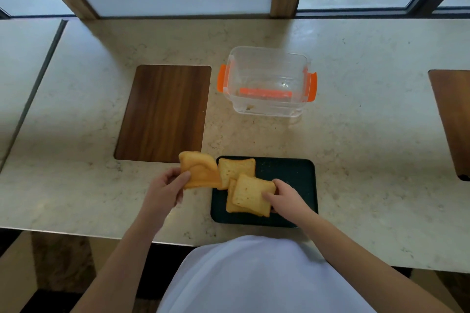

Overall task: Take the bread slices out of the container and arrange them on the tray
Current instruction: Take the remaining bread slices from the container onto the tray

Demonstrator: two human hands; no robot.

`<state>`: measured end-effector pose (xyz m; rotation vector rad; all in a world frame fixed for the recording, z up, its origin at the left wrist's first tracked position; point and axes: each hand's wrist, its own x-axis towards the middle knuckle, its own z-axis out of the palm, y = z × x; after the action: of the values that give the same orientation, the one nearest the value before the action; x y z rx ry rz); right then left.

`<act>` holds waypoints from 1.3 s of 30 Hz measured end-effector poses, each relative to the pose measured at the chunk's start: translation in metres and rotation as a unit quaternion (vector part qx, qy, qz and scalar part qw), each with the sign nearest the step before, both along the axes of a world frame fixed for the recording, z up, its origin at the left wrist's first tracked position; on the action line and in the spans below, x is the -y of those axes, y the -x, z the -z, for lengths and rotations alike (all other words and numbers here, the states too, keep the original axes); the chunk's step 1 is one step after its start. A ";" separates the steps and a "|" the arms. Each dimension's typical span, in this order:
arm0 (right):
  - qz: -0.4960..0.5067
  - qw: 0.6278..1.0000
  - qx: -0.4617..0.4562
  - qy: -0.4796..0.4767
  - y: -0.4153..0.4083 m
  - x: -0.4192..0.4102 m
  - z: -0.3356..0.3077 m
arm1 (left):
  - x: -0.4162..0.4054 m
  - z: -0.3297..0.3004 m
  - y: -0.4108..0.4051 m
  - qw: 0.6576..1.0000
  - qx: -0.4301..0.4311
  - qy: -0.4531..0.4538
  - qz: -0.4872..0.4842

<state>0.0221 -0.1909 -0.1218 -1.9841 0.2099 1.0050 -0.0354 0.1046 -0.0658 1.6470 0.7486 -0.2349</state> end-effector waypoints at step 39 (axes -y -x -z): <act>0.296 0.941 -0.086 -0.140 -0.013 0.085 -0.036 | 0.158 0.053 -0.042 0.675 0.084 -0.490 0.544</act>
<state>0.0349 -0.2761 -0.0860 -1.4381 0.6784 0.7566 0.0068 -0.0529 -0.1187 2.9735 -0.5250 -0.5624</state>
